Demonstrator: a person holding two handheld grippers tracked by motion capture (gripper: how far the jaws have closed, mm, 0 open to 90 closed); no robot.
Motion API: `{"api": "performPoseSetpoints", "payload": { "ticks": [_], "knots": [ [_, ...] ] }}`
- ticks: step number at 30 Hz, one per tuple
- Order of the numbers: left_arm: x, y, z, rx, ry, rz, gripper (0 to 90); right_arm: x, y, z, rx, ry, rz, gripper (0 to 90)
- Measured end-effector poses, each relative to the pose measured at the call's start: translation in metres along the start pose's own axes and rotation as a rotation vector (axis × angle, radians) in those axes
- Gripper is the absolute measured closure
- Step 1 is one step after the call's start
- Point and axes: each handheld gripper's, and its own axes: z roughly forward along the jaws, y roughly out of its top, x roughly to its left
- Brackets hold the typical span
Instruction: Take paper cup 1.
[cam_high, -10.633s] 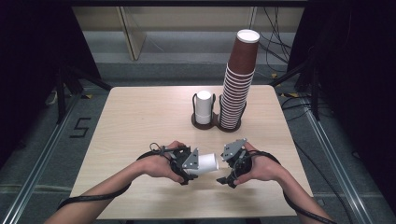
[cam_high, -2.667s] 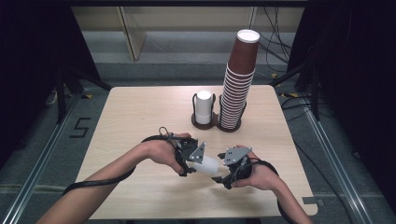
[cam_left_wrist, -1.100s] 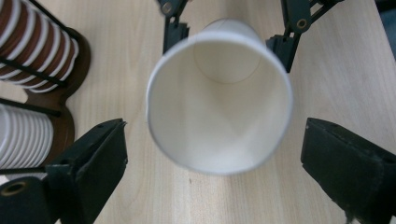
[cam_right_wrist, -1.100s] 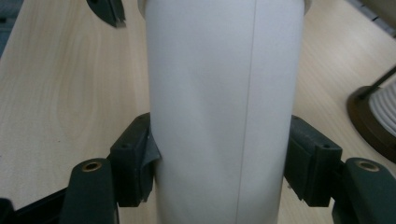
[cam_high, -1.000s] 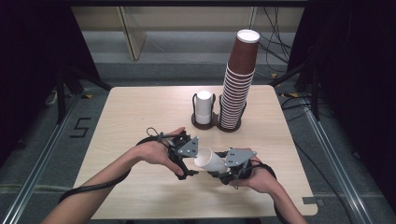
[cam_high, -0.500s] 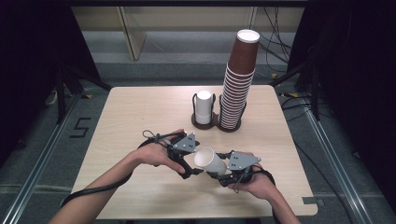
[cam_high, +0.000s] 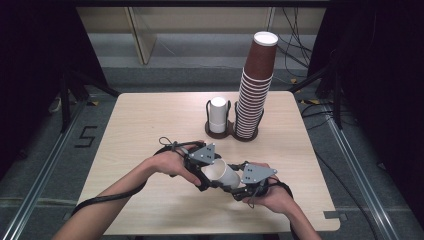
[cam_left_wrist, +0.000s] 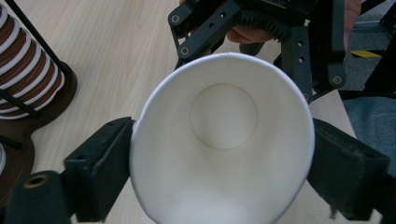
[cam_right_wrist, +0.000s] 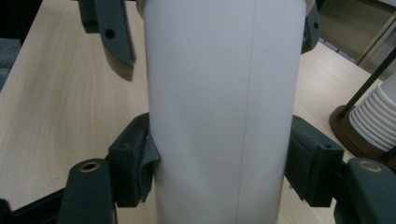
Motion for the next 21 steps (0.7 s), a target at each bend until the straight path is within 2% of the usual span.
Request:
{"api": "performPoseSetpoints", "payload": {
  "ticks": [6, 12, 15, 19, 21],
  "knots": [
    [0.0012, -0.0006, -0.0007, -0.007, -0.004, 0.016, 20.4, -0.0004, 0.0003, 0.0003, -0.004, -0.005, -0.013, 33.7],
    [0.0001, 0.001, -0.0018, -0.003, 0.008, 0.043, 22.3, -0.0013, 0.001, 0.0004, 0.001, 0.003, -0.013, 33.8],
    [-0.0007, 0.0023, -0.0017, 0.006, 0.017, 0.053, 23.3, -0.0002, 0.0009, 0.0002, 0.016, 0.015, 0.014, 33.8],
    [-0.0018, 0.0045, -0.0024, 0.026, 0.02, 0.065, 24.9, -0.0017, 0.0017, 0.0013, 0.016, 0.007, -0.007, 33.7],
    [-0.0029, 0.0058, -0.0029, 0.032, 0.026, 0.071, 25.5, -0.0001, 0.0025, 0.0014, 0.026, 0.009, 0.021, 33.5]
  ]
}}
